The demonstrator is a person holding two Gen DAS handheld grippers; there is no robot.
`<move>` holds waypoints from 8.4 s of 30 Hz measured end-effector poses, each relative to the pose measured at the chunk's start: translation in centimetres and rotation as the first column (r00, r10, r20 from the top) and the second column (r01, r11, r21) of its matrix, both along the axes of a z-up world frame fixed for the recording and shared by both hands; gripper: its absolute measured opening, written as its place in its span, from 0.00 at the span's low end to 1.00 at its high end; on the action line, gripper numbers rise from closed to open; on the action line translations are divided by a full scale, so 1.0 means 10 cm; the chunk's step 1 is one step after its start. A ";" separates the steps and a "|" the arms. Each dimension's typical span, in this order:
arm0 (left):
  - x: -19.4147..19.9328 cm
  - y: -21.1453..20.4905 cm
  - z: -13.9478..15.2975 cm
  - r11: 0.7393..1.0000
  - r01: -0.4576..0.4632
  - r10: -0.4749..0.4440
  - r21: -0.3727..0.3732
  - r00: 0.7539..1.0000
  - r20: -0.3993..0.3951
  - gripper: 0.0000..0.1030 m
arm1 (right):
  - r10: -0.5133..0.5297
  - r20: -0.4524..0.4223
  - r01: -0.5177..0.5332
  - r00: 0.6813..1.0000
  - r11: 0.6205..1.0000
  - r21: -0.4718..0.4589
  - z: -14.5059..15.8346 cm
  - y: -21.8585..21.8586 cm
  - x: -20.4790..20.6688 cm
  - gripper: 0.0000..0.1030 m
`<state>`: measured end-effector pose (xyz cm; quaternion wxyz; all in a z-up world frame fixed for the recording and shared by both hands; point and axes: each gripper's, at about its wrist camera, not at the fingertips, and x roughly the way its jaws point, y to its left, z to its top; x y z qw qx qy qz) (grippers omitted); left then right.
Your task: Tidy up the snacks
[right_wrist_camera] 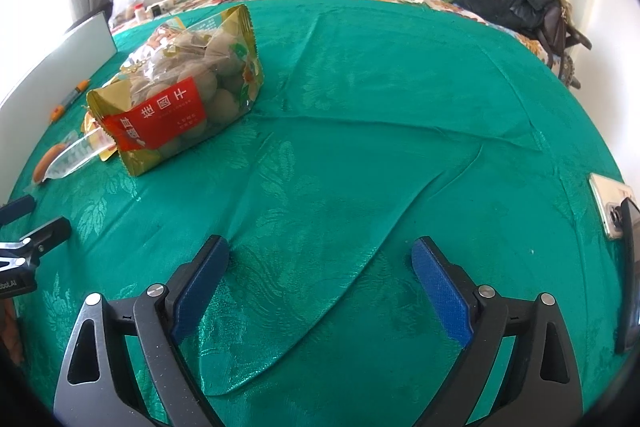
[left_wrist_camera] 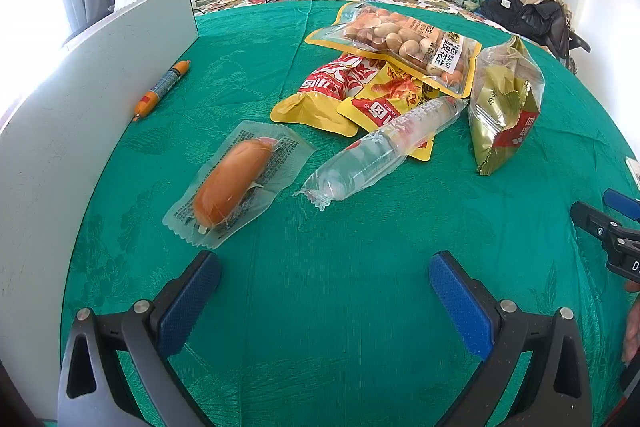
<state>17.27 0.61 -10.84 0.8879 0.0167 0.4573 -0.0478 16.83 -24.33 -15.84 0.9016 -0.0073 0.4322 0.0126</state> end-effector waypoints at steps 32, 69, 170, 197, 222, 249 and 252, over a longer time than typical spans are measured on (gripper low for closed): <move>0.00 0.00 0.00 1.000 0.003 -0.003 -0.001 1.000 -0.002 1.00 | 0.000 -0.002 0.000 1.000 1.000 0.001 0.00 0.00 0.00 0.95; 0.04 0.56 0.23 0.999 0.010 -0.015 -0.044 0.992 -0.128 0.54 | 0.000 -0.002 0.000 1.000 1.000 0.000 0.00 0.00 0.00 0.95; 0.24 0.83 -0.02 0.985 -0.174 0.174 0.000 0.985 0.000 1.00 | -0.038 -0.056 0.047 0.998 0.986 0.160 0.47 0.79 0.88 0.93; 0.23 0.82 -0.02 0.985 -0.174 0.174 -0.003 0.985 -0.001 1.00 | -0.091 0.001 0.091 0.996 0.996 -0.008 0.02 -0.05 -0.29 0.95; 0.10 0.68 0.28 0.996 0.078 -0.082 -0.032 0.986 -0.146 0.29 | -0.083 -0.004 0.083 0.997 0.997 0.002 0.01 -0.05 -0.27 0.97; -0.23 0.89 0.26 0.995 0.009 -0.016 -0.103 0.997 -0.072 0.22 | 0.123 -0.143 -0.133 0.982 0.989 -0.067 0.45 0.50 0.95 0.92; -0.29 0.99 0.38 0.988 -0.005 -0.004 -0.157 0.998 -0.058 0.22 | 0.092 -0.172 -0.098 0.981 0.995 -0.029 0.37 0.44 0.97 0.49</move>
